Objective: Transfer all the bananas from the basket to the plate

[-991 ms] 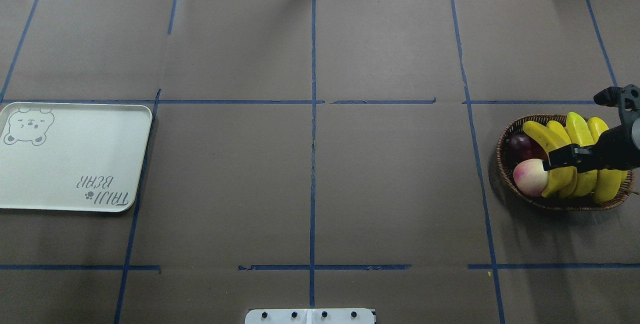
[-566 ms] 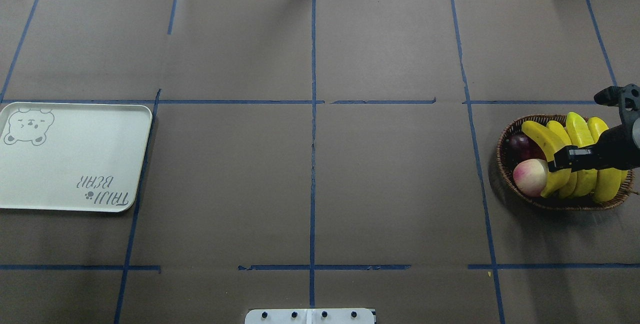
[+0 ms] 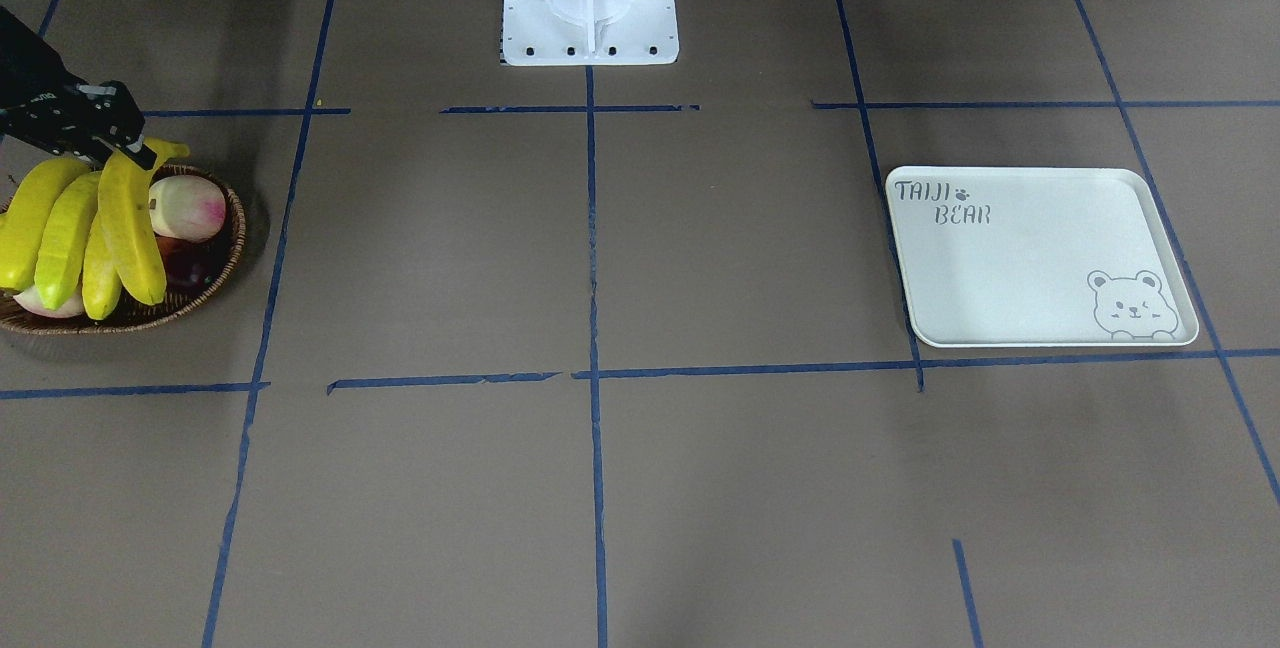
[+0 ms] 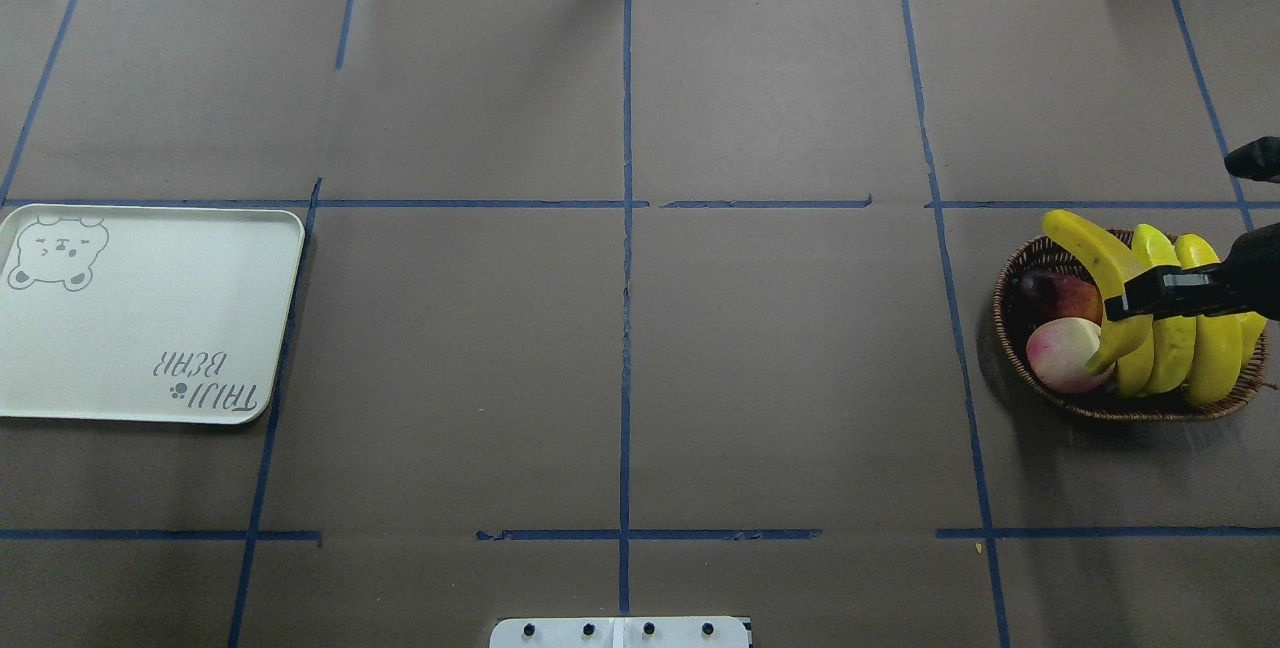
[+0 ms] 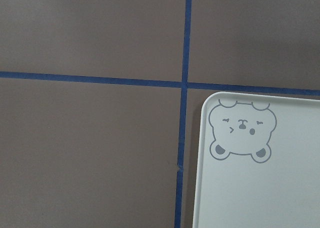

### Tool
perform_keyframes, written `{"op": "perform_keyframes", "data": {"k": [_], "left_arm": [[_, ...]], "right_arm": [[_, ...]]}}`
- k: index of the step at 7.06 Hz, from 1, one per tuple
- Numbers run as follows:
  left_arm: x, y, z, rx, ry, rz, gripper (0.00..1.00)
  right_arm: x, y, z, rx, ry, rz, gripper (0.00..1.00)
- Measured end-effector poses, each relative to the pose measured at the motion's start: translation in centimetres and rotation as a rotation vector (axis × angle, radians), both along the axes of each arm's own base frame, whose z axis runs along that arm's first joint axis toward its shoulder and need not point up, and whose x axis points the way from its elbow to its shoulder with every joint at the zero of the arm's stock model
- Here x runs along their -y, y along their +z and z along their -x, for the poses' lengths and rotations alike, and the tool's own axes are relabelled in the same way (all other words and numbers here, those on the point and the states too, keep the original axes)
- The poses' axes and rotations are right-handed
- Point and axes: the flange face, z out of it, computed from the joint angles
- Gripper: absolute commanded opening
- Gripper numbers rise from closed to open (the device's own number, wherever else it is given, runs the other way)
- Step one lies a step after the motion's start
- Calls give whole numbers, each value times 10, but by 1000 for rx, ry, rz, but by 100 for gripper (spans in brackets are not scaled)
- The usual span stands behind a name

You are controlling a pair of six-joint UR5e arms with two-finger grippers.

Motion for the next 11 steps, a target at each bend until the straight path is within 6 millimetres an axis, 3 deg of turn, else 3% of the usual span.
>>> {"op": "perform_keyframes", "data": {"k": [1,2,4,5,7,9,11], "left_arm": [[8,-13,-12,-1,3,-1,100],[22,-44,-44,-8,-4,9,100],[43,-121,-142,-70,-66,39,100],[48,-148,-185,-133,-105,40,100],[53,-199,-251,-292,-164,45,100],[51,-263,-296,-472,-226,126,100],[50,-330,-323,-628,-289,262,100]], "right_arm": [[5,-26,-4,44,10,-21,1],[19,-55,9,95,32,-11,1],[39,-131,73,207,97,61,1],[38,-166,108,250,123,66,2],[18,-230,176,339,171,49,2],[-34,-284,248,430,236,25,2],[-75,-303,286,487,266,-1,2]]}}
